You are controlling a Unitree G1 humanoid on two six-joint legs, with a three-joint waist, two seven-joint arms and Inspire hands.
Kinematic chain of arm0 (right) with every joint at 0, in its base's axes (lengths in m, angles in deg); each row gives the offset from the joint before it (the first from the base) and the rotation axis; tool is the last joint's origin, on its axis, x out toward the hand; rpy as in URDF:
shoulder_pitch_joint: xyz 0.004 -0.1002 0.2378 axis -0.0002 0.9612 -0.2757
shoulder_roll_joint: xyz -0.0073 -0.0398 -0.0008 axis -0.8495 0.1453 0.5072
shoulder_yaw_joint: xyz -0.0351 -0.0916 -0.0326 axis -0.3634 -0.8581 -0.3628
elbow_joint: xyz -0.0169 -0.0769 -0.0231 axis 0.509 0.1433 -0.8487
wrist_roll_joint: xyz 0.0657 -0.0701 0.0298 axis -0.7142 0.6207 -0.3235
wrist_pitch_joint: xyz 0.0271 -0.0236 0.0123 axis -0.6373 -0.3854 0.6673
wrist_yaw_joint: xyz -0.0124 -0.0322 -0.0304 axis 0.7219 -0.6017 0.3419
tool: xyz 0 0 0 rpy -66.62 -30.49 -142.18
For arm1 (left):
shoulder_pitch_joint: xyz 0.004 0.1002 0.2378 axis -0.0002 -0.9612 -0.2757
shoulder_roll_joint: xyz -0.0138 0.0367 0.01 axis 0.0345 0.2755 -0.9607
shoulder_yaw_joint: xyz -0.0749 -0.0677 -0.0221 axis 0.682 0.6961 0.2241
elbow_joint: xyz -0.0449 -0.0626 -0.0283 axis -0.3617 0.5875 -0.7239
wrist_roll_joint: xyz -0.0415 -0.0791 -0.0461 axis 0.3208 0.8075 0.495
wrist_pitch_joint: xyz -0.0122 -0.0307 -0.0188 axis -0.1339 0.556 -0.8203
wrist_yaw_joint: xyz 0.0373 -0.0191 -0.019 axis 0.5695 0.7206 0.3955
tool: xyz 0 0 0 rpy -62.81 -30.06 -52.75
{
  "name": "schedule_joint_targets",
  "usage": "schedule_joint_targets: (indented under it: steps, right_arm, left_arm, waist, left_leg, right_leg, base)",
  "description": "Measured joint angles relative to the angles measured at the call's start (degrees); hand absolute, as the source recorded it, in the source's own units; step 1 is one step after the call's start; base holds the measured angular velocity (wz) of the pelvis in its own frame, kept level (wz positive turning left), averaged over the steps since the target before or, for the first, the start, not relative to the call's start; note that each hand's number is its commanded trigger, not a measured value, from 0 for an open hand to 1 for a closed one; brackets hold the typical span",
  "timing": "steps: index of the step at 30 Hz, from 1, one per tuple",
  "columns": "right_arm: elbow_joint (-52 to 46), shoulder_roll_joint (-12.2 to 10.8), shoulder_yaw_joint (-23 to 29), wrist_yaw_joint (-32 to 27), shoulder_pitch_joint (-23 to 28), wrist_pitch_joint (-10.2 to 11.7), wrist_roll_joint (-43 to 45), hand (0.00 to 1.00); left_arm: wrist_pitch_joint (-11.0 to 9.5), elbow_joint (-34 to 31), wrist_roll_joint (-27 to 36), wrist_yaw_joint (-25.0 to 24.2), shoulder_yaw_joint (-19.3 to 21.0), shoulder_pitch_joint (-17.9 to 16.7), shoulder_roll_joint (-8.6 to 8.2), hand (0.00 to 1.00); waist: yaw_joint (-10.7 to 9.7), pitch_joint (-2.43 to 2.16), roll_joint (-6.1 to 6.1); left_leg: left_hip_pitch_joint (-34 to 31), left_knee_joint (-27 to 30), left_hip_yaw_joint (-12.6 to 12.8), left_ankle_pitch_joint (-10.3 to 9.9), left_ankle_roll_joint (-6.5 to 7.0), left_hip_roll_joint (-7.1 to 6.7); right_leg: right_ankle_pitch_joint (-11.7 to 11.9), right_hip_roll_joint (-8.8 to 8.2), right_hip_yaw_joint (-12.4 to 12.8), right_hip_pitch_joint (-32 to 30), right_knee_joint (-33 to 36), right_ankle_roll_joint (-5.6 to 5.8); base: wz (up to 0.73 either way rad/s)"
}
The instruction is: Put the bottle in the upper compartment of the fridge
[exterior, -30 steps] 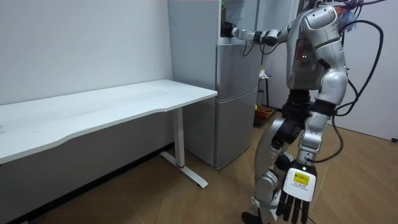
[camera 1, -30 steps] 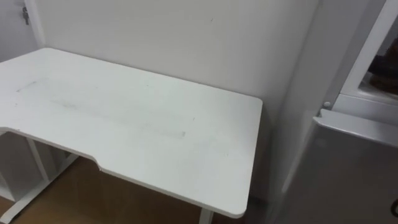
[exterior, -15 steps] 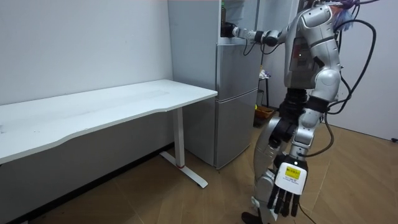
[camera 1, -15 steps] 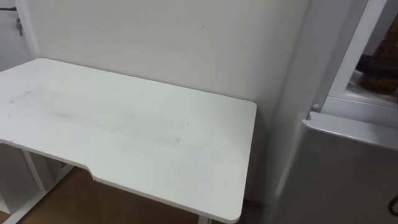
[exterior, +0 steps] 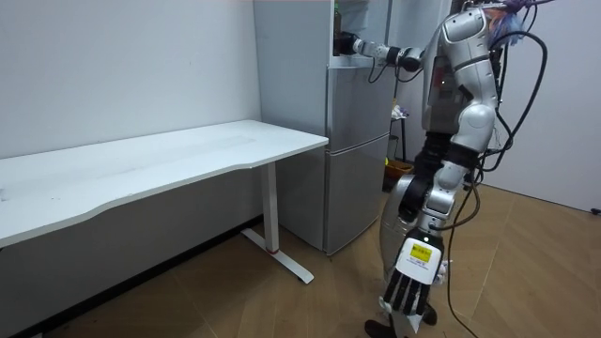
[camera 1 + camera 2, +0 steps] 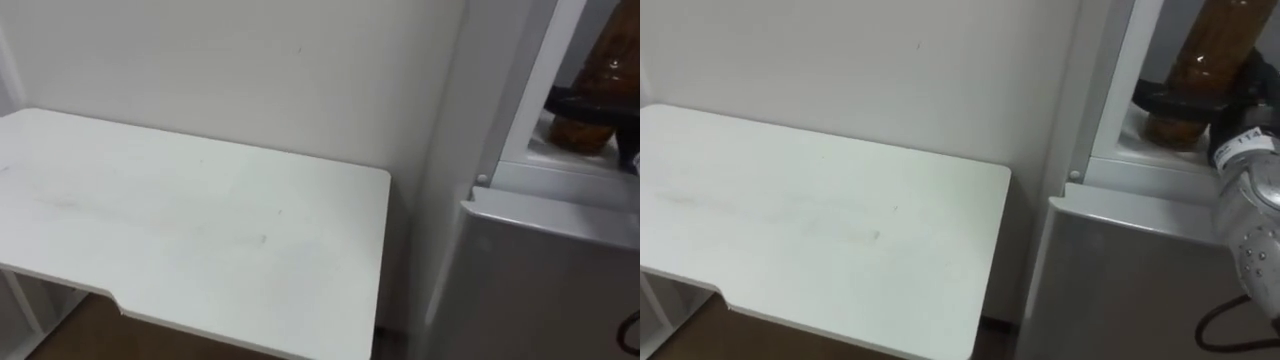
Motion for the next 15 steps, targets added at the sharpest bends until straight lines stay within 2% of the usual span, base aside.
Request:
schedule_joint_targets:
  steps: [6, 10, 15]
  right_arm:
    - [-5.03, 0.0, 0.03, -1.55, 2.84, -0.59, 0.0, 0.0]
    - [-9.38, -0.08, 0.12, -1.8, 5.42, -0.59, 0.01, 0.0]
    - [-12.88, -0.94, 0.14, -1.89, 9.29, -0.6, 0.0, 0.0]
  left_arm:
    - [0.5, -0.08, -0.16, 0.0, 0.01, 0.07, -0.2, 0.0]
    - [0.83, -0.08, 0.0, 0.55, 0.01, 0.31, -0.25, 0.0]
    - [1.09, 0.85, -0.01, 1.22, -0.02, 0.81, -0.27, 0.0]
  waist:
    - [-0.05, -0.29, -0.44]
    - [-0.92, -0.29, -0.63]
    - [-0.96, -0.19, -0.65]
  left_leg:
    - [0.59, -0.49, 0.27, 0.0, 0.02, 0.01]
    - [0.88, -0.59, 0.53, 0.0, 0.03, 0.03]
    - [2.09, -0.97, 1.18, -0.14, 0.05, 0.1]
  right_leg:
    - [-0.01, 0.07, 0.53, 0.22, 0.04, 0.02]
    - [-0.01, 0.16, 1.05, 0.28, 0.07, 0.02]
    - [-0.07, 0.27, 1.95, 1.2, 0.06, 0.11]
  base:
    - [-0.03]
    - [-0.02]
    - [-0.08]
